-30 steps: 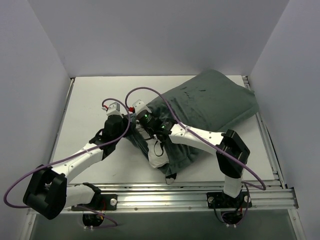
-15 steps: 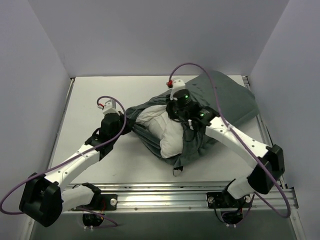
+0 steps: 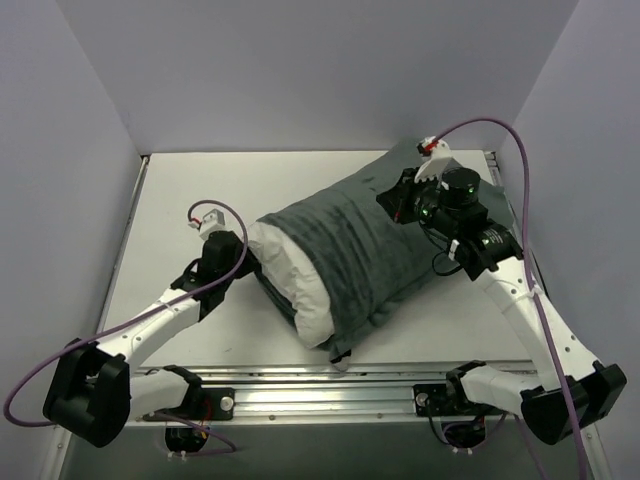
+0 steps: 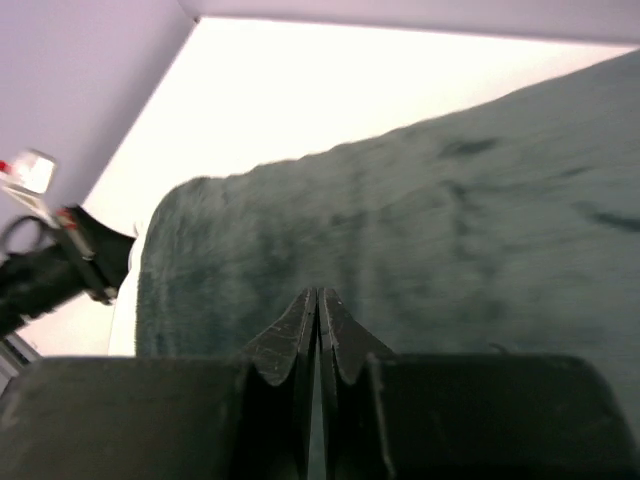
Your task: Remove the pillowcase from the pillow
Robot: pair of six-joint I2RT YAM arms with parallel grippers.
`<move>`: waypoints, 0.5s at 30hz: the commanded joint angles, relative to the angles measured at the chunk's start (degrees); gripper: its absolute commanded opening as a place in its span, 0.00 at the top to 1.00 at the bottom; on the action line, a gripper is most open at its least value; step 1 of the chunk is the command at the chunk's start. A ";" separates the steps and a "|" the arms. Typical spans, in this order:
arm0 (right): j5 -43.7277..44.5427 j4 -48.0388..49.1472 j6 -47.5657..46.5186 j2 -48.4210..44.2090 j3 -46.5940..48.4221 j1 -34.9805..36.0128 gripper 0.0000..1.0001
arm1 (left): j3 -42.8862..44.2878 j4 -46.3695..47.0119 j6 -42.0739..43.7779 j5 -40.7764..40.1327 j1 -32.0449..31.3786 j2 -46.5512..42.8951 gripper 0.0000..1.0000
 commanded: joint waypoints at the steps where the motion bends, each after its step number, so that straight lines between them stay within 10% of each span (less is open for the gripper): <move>1: -11.91 9.32 1.23 -1.29 -2.34 -0.24 1.00 | -2.07 7.02 0.26 -5.03 1.46 2.27 0.98; 7: -3.70 2.28 -2.18 2.04 -0.34 8.09 0.92 | 1.70 12.75 1.13 -3.27 -1.01 9.39 0.97; 15: 20.61 -3.82 -10.35 10.92 7.48 32.15 0.36 | -3.56 18.29 2.10 -0.64 -1.19 5.45 0.95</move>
